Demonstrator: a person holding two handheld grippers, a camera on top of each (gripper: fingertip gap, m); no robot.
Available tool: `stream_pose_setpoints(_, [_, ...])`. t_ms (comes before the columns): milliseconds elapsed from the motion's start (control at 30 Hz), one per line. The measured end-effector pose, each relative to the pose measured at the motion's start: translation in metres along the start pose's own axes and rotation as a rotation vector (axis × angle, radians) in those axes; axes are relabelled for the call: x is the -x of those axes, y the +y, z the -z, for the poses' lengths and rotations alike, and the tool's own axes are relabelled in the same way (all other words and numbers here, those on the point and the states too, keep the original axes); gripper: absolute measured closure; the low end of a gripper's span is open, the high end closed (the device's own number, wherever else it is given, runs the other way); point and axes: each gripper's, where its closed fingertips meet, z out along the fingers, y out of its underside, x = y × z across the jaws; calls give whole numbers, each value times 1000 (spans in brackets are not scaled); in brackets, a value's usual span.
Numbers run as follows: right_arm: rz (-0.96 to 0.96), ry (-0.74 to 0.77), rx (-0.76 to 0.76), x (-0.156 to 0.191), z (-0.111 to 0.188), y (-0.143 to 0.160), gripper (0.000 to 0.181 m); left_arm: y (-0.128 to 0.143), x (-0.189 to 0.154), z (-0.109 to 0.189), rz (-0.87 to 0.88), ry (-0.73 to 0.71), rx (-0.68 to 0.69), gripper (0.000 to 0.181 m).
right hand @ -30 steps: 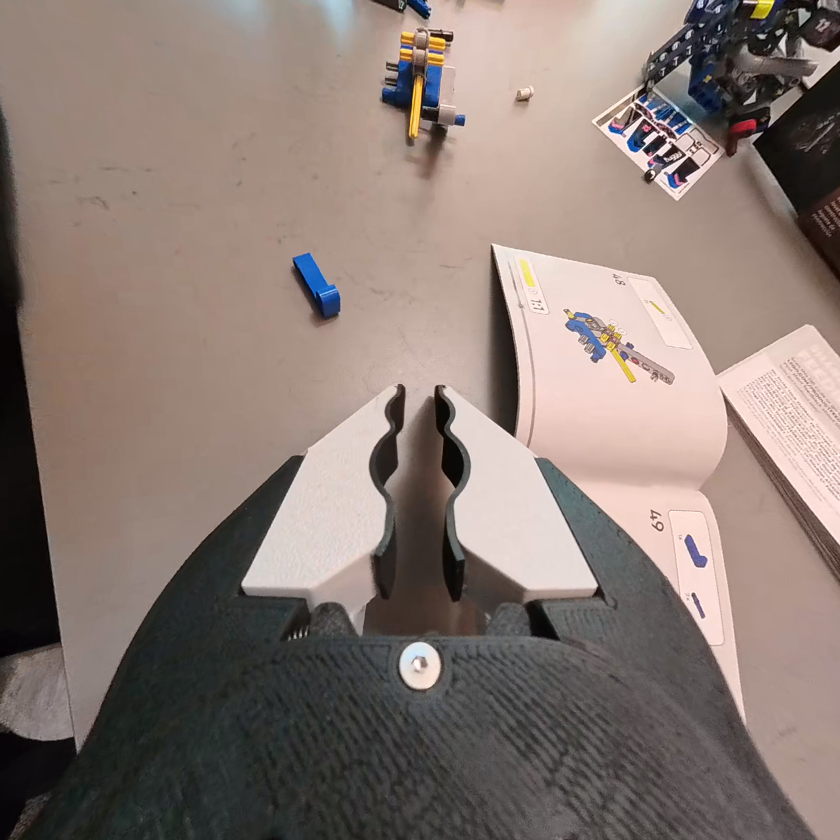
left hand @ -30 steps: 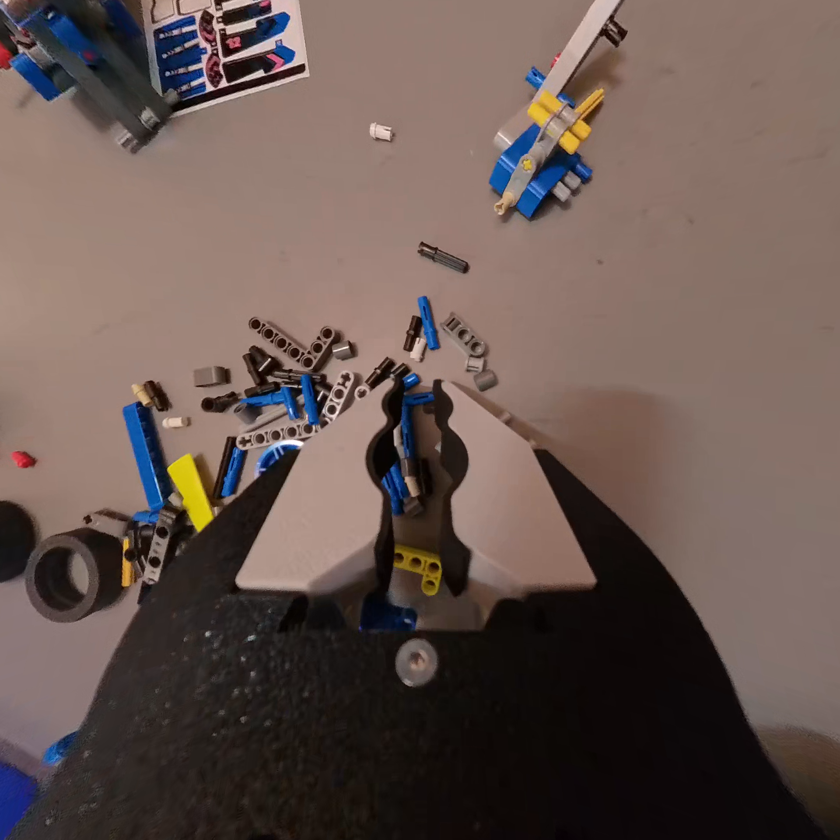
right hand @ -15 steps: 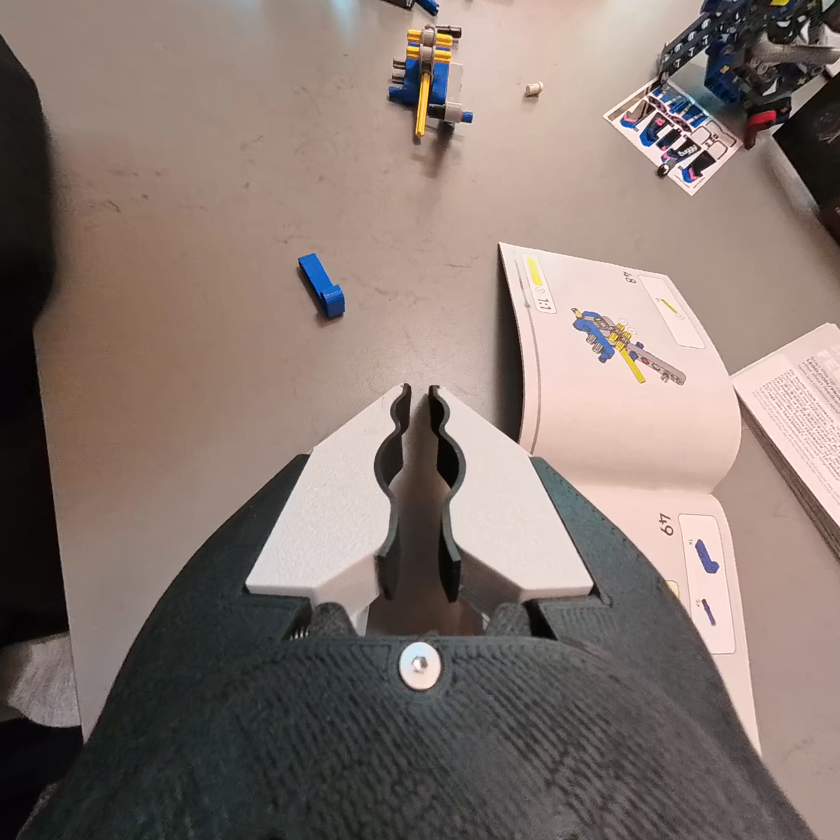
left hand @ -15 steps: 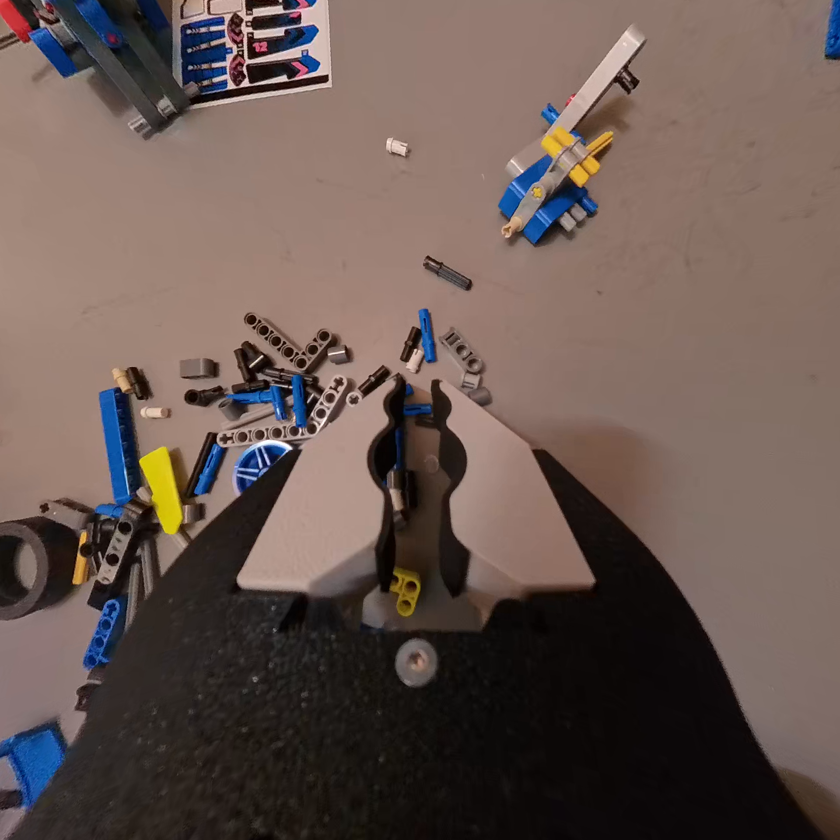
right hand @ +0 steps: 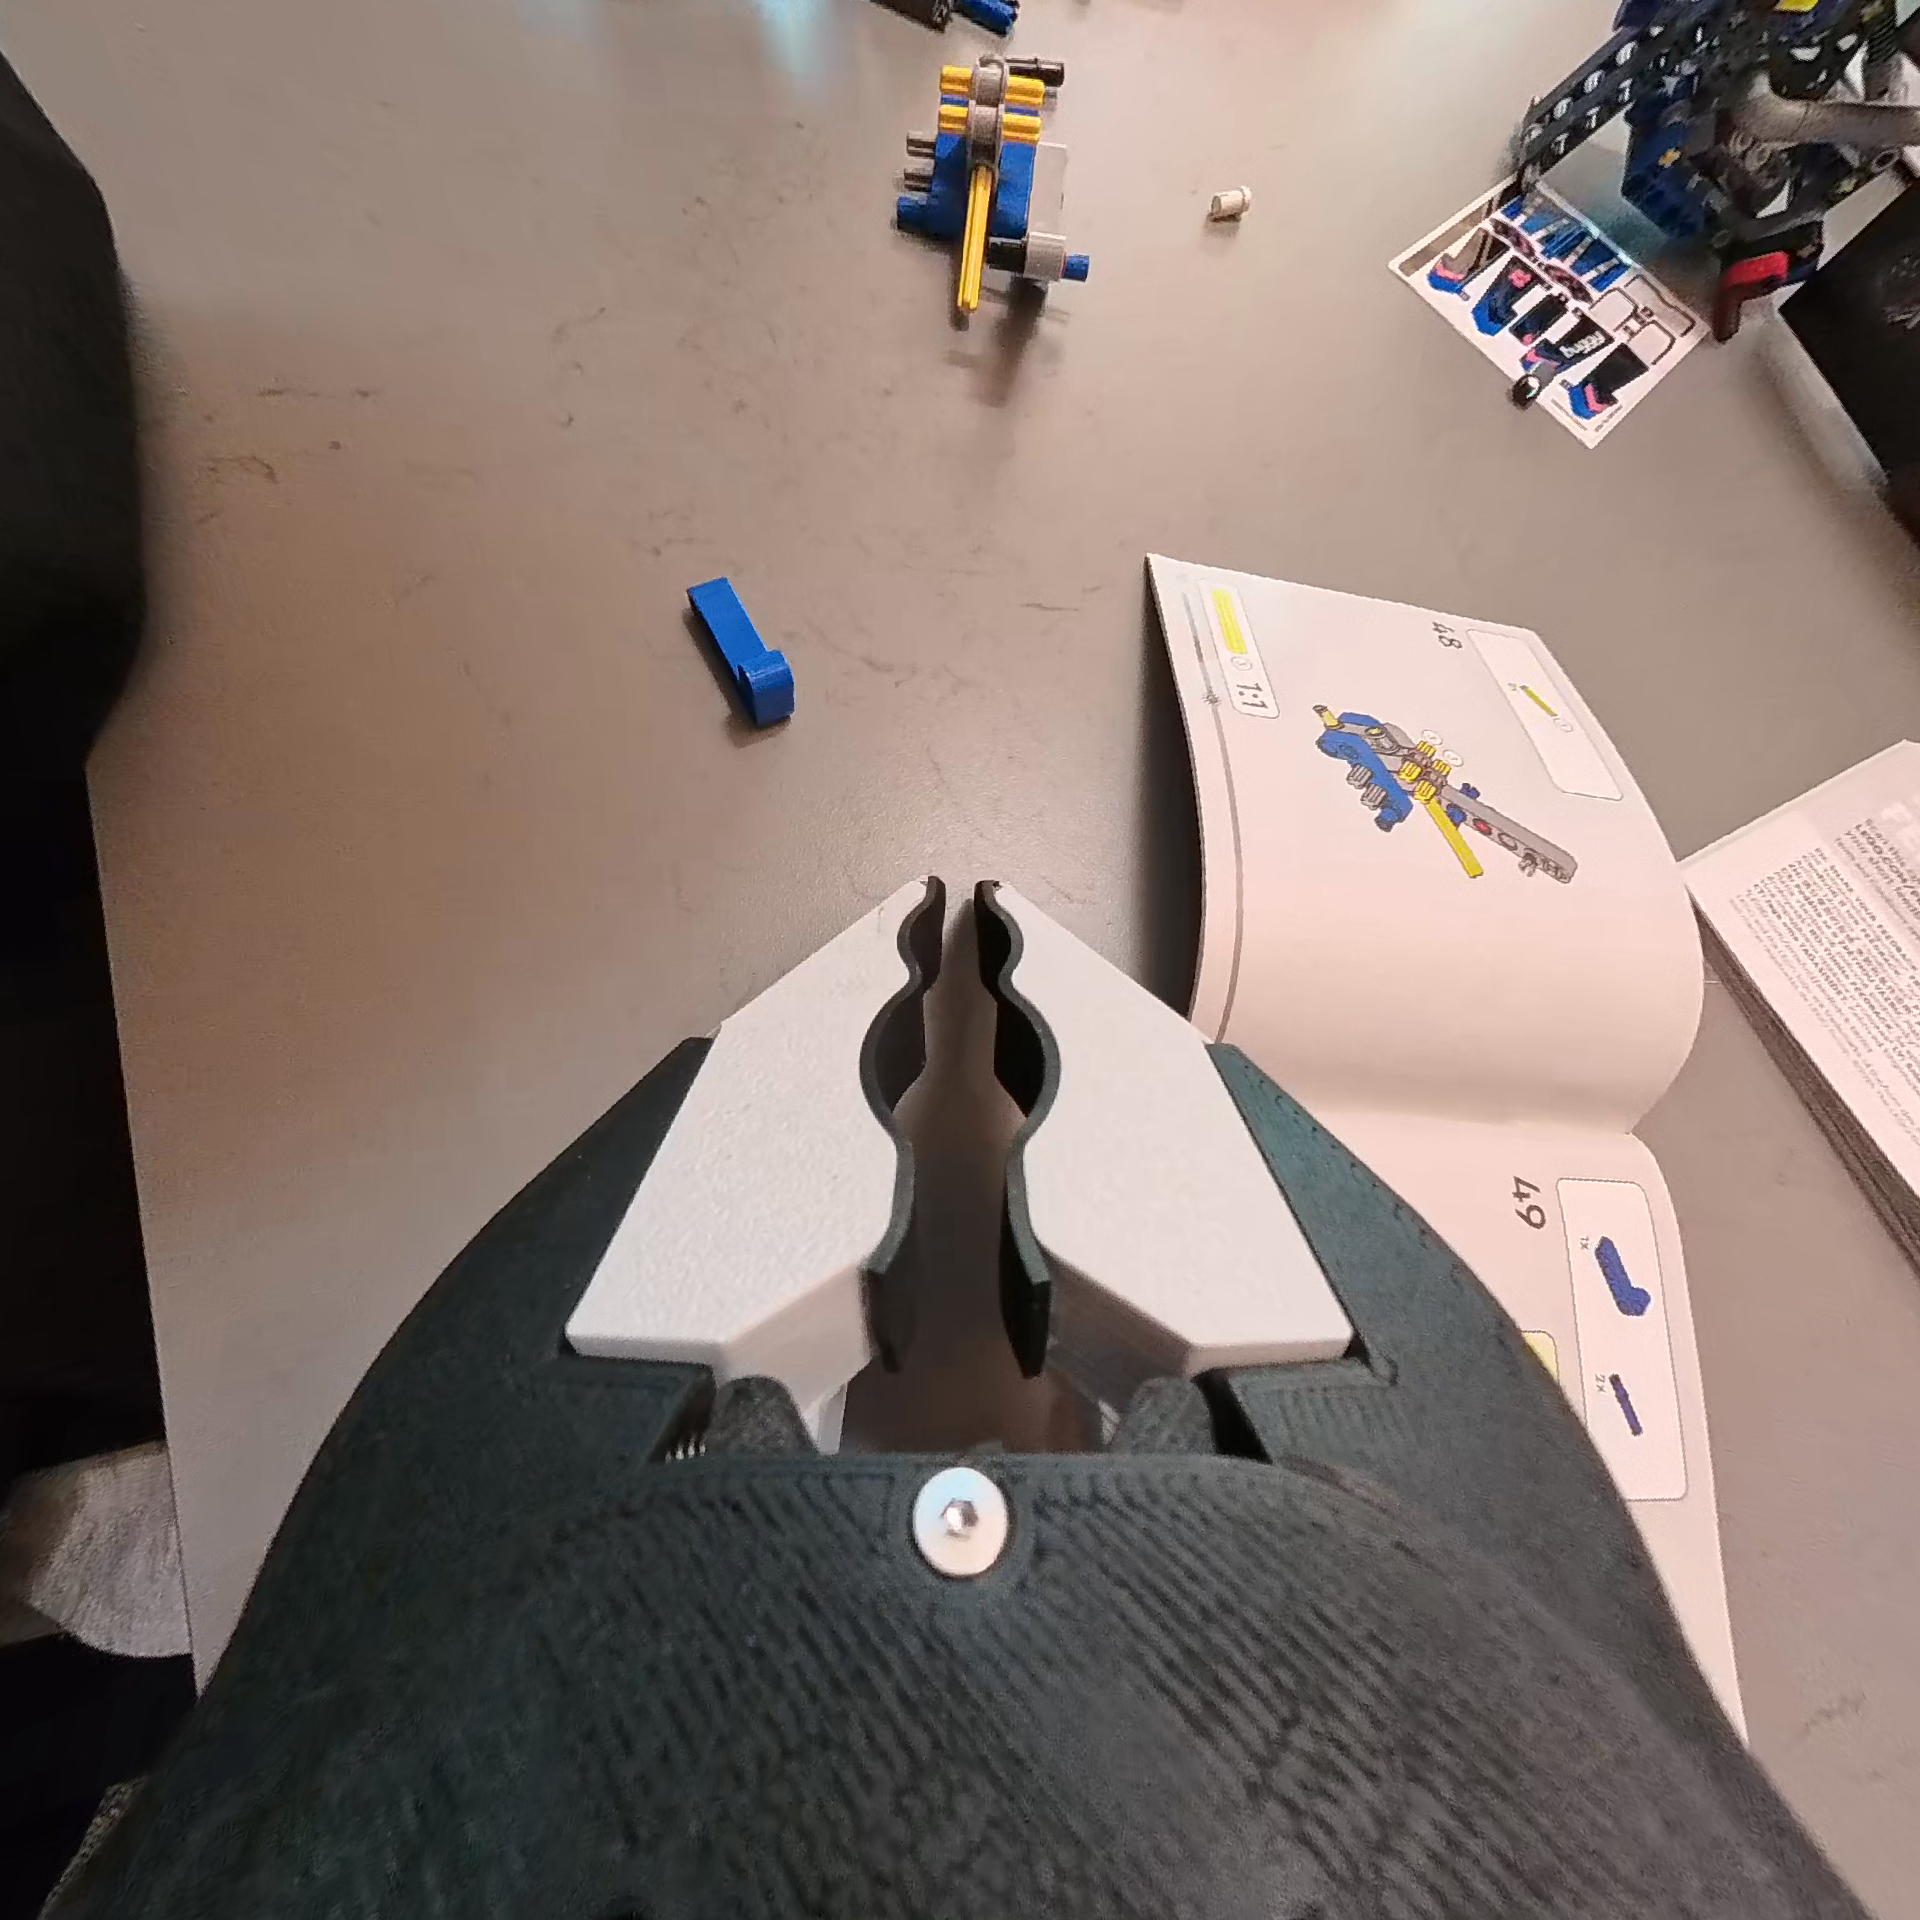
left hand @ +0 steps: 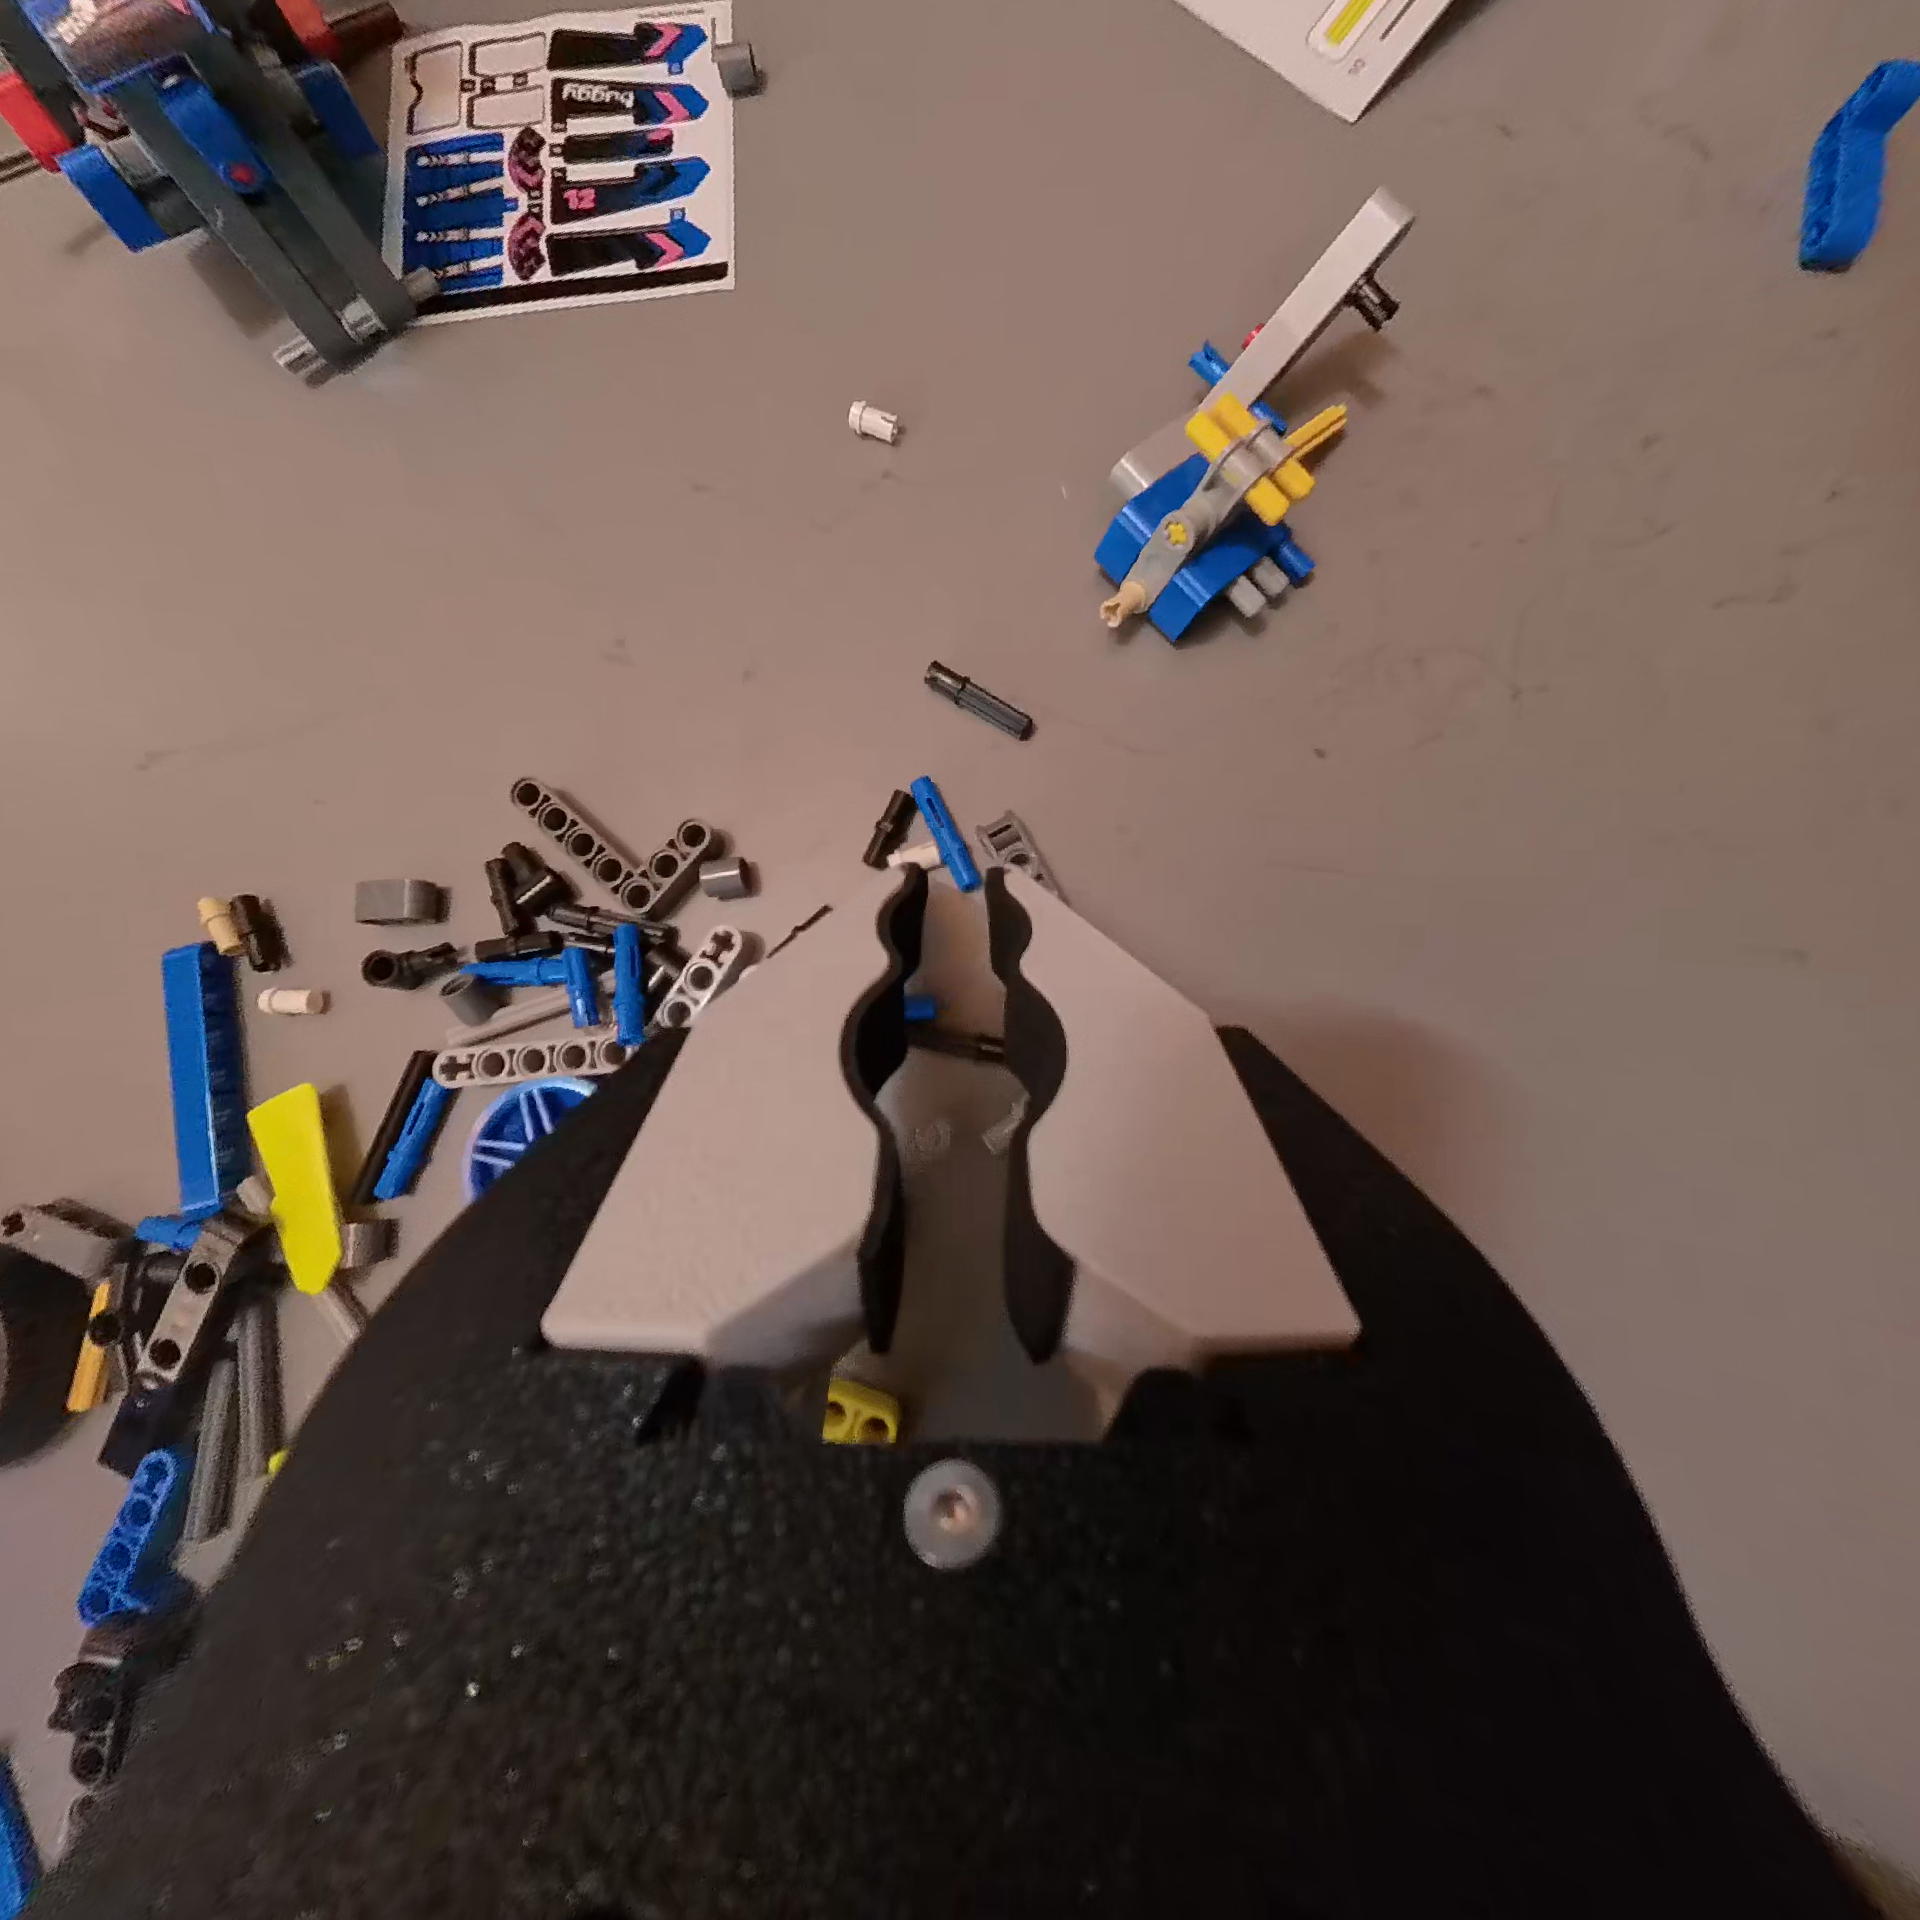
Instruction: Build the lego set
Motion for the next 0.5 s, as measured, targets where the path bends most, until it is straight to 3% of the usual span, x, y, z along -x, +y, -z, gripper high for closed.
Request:
stream_pose_setpoints(367, [4, 4, 0, 0, 0, 0, 177, 2, 1, -4, -14, -48, 29, 180])
stream_pose_setpoints(500, [5, 6, 0, 0, 0, 0, 176, -14, -7, 11, -72, -57, -43, 180])
